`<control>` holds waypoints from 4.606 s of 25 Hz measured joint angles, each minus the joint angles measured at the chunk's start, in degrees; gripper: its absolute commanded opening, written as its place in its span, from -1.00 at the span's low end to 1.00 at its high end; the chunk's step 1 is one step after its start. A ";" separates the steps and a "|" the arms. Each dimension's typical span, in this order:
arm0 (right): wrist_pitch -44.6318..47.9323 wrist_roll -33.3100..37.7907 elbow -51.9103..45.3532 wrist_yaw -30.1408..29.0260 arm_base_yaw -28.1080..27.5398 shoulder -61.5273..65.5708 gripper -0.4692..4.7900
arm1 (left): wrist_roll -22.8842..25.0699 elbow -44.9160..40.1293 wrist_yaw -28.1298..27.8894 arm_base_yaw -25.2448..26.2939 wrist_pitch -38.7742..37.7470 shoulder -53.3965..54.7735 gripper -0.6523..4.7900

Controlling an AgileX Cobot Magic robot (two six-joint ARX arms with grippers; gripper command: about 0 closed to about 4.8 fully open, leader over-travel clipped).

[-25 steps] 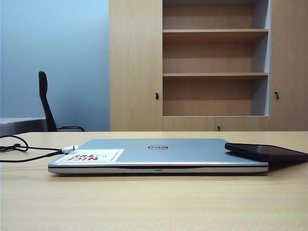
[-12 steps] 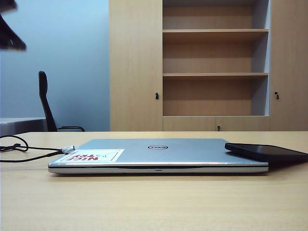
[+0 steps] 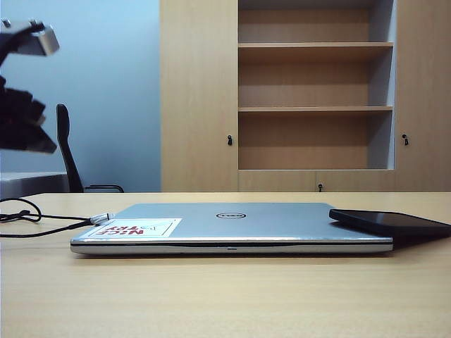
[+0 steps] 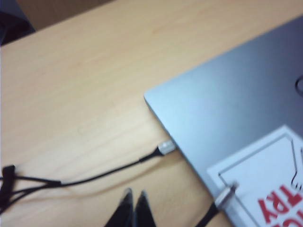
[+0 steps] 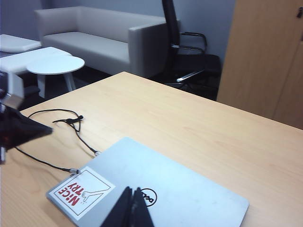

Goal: Pick up the charging cable and the phone, plug the charging cable into the charging port on the phone, and finally place them back on the table.

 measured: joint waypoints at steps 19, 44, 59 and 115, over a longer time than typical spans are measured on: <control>-0.13 0.00 0.00 0.11 0.44 0.02 -0.83 | 15.91 -0.15 -0.09 -4.17 -1.20 7.61 0.05; -0.11 0.02 0.00 0.11 0.44 0.00 -0.83 | 19.08 -0.11 0.00 -4.22 16.44 26.08 0.03; -0.15 0.04 0.00 0.37 0.44 0.04 -0.83 | 13.38 -0.11 0.02 -4.26 16.59 26.82 -0.78; -3.89 42.16 -7.37 -28.89 -36.30 32.94 0.85 | -17.35 0.13 0.00 -24.63 -10.45 -3.08 -0.78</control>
